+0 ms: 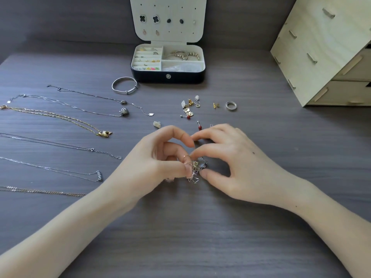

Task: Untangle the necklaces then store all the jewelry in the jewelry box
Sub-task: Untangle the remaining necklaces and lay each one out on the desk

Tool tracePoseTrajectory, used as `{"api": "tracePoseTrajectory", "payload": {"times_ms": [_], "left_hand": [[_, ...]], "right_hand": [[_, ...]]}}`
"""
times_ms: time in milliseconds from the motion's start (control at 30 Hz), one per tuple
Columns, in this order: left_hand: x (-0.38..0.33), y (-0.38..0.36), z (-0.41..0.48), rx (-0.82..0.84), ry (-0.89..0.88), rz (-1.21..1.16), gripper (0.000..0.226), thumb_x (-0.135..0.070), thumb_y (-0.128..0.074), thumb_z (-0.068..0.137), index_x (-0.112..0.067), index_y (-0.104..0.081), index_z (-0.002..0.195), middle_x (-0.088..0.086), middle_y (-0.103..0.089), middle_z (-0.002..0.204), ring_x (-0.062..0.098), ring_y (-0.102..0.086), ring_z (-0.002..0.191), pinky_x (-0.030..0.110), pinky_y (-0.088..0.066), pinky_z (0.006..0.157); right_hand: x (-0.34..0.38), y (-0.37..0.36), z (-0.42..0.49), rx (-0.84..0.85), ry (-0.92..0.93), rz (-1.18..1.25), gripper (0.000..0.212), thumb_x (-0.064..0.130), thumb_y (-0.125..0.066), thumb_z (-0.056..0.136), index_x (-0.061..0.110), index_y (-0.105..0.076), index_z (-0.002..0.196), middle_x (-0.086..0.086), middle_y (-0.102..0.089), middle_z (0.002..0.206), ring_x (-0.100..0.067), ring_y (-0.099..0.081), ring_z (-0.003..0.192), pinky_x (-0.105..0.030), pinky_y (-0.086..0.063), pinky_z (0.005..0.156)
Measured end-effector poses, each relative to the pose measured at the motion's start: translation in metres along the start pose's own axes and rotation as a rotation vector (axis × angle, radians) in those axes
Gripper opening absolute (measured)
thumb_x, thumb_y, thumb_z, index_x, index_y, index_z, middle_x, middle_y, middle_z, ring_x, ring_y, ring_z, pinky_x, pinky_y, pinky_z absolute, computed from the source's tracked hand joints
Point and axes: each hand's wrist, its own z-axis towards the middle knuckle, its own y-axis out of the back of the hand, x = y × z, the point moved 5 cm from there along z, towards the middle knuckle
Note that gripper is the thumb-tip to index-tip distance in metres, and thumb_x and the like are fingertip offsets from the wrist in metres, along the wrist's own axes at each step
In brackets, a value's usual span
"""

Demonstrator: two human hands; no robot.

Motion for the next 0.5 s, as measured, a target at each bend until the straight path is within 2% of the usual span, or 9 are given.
{"api": "tracePoseTrajectory", "payload": {"times_ms": [67, 167, 267, 333, 433, 500], "left_hand": [[-0.001, 0.001, 0.000, -0.012, -0.004, -0.012, 0.032, -0.003, -0.063, 0.059, -0.012, -0.057, 0.089, 0.002, -0.059, 0.058, 0.012, -0.053, 0.054, 0.017, -0.036, 0.048], [-0.003, 0.005, -0.001, -0.046, -0.010, -0.035, 0.031, -0.002, -0.060, 0.057, -0.012, -0.058, 0.086, 0.002, -0.058, 0.057, 0.012, -0.051, 0.052, 0.016, -0.036, 0.047], [-0.005, 0.008, -0.001, -0.070, -0.020, -0.045, 0.029, -0.003, -0.060, 0.057, -0.012, -0.059, 0.085, 0.002, -0.057, 0.057, 0.011, -0.049, 0.051, 0.015, -0.034, 0.045], [-0.006, 0.010, -0.001, -0.084, -0.027, -0.049, 0.028, -0.003, -0.059, 0.058, -0.012, -0.059, 0.084, 0.001, -0.056, 0.056, 0.010, -0.048, 0.050, 0.014, -0.033, 0.044], [-0.006, 0.011, 0.000, -0.091, -0.031, -0.050, 0.026, -0.003, -0.058, 0.059, -0.010, -0.059, 0.084, 0.001, -0.055, 0.055, 0.009, -0.048, 0.048, 0.012, -0.031, 0.043], [-0.005, 0.012, 0.000, -0.086, -0.021, -0.027, 0.025, -0.004, -0.058, 0.059, -0.011, -0.059, 0.083, 0.000, -0.055, 0.056, 0.010, -0.048, 0.049, 0.013, -0.032, 0.043]], "right_hand": [[-0.002, 0.000, 0.001, 0.007, -0.001, -0.010, 0.020, 0.034, -0.055, 0.079, 0.027, -0.068, 0.093, 0.007, -0.060, 0.114, -0.017, -0.048, 0.109, -0.041, -0.040, 0.089], [-0.004, 0.003, 0.002, 0.017, -0.004, 0.016, 0.023, 0.041, -0.051, 0.079, 0.024, -0.064, 0.087, 0.010, -0.060, 0.110, -0.013, -0.046, 0.104, -0.031, -0.036, 0.089], [-0.004, 0.010, 0.002, 0.013, -0.028, 0.117, 0.008, 0.031, -0.061, 0.081, 0.023, -0.060, 0.081, 0.012, -0.063, 0.093, -0.006, -0.050, 0.090, -0.020, -0.037, 0.081], [-0.007, 0.015, 0.001, 0.003, -0.101, 0.231, 0.009, 0.023, -0.066, 0.084, 0.023, -0.059, 0.079, 0.016, -0.060, 0.076, 0.000, -0.051, 0.075, -0.011, -0.037, 0.069], [-0.010, 0.020, 0.001, 0.006, -0.177, 0.373, 0.010, 0.017, -0.067, 0.084, 0.022, -0.061, 0.077, 0.014, -0.062, 0.068, -0.003, -0.051, 0.062, -0.014, -0.040, 0.060], [-0.011, 0.023, 0.001, 0.011, -0.210, 0.458, 0.009, 0.013, -0.065, 0.084, 0.017, -0.062, 0.077, 0.007, -0.066, 0.070, -0.008, -0.055, 0.060, -0.025, -0.046, 0.061]]}}
